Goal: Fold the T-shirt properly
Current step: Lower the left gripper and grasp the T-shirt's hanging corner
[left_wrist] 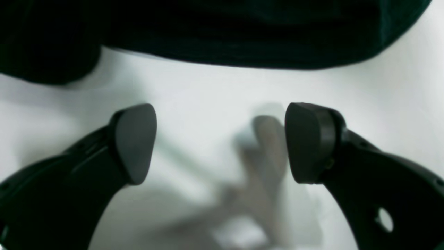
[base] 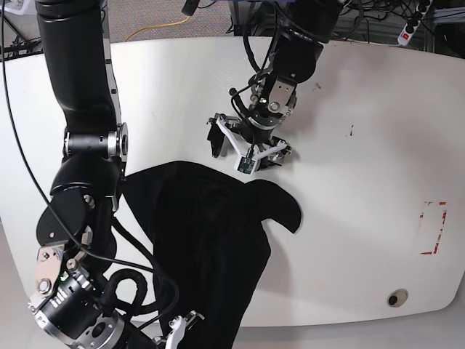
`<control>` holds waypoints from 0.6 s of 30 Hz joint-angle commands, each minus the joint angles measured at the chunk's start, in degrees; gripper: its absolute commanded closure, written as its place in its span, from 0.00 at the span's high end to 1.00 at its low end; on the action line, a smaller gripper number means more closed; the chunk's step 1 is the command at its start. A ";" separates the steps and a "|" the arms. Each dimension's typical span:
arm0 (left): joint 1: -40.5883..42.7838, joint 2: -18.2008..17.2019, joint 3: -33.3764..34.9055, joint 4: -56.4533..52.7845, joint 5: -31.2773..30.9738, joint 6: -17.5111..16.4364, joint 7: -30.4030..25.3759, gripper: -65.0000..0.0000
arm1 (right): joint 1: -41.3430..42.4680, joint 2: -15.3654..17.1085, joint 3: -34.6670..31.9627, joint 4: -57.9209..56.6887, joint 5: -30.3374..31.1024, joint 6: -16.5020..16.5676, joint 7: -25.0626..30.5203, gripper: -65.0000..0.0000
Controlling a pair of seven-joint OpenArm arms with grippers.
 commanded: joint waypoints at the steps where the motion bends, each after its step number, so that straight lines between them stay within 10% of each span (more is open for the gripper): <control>1: -0.65 0.64 -0.53 2.25 -0.16 2.04 -1.26 0.84 | 2.24 0.15 0.36 0.61 0.38 -0.30 1.51 0.00; 18: 2.43 -7.17 -0.97 12.36 0.01 3.27 1.28 0.84 | 1.71 0.15 0.71 -2.82 0.38 -0.30 1.51 0.00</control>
